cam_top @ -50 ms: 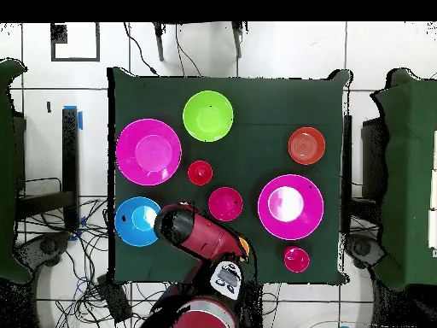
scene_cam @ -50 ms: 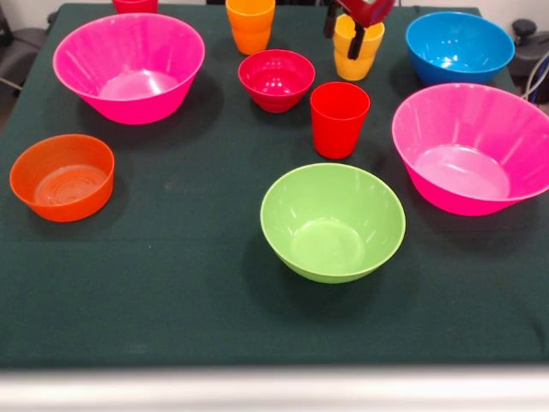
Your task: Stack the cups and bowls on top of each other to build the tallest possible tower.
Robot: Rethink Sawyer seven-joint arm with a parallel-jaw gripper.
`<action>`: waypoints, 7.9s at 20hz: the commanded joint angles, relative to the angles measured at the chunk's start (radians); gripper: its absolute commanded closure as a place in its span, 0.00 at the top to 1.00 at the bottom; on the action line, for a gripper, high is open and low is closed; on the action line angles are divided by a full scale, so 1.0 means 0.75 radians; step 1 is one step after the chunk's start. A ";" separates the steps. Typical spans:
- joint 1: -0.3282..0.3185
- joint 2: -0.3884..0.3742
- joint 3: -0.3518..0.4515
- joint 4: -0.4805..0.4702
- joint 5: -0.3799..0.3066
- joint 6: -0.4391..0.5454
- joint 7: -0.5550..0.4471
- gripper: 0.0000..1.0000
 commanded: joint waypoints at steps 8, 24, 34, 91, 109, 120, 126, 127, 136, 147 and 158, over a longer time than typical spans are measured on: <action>0.091 -0.001 0.065 -0.035 -0.009 0.087 0.210 1.00; 0.109 -0.030 0.026 -0.076 -0.009 0.166 0.202 1.00; 0.101 -0.070 0.005 -0.076 -0.027 0.220 0.185 1.00; 0.082 0.145 0.160 -0.151 0.066 -0.085 0.256 1.00; 0.142 0.182 0.099 -0.221 0.079 -0.006 0.260 0.00; 0.023 -0.046 -0.002 -0.236 -0.049 0.322 0.105 0.00; 0.000 -0.099 -0.095 -0.302 -0.148 0.470 0.053 0.00; 0.007 -0.104 -0.121 -0.328 -0.170 0.503 0.050 0.00; 0.044 -0.142 -0.240 -0.464 -0.315 0.659 0.053 0.00; 0.092 -0.107 -0.303 -0.634 -0.425 0.626 0.060 0.00; 0.002 0.016 -0.238 -0.818 -0.410 0.599 0.036 0.00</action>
